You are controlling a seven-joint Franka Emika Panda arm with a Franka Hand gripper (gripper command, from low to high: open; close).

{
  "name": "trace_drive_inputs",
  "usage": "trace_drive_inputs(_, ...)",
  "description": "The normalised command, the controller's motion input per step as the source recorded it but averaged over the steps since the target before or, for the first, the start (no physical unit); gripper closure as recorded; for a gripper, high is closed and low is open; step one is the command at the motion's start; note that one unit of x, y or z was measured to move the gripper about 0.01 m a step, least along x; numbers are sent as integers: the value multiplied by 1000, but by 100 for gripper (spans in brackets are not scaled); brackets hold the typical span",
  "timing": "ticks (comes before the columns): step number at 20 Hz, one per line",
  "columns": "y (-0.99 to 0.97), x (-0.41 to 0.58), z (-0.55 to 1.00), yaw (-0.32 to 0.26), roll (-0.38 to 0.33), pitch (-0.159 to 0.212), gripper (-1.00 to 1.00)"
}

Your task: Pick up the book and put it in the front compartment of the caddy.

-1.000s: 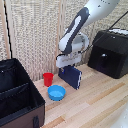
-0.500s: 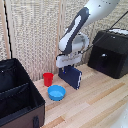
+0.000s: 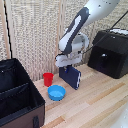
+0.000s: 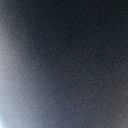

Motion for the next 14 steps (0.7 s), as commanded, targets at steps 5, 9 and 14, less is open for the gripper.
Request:
trace_drive_inputs(5,-46,-85,1000,-19,-18,-6,100)
trace_drive_inputs(9,0,0,1000,-126,0,1,100)
trace_drive_inputs(14,-41,-23,935,-274,1,7,100)
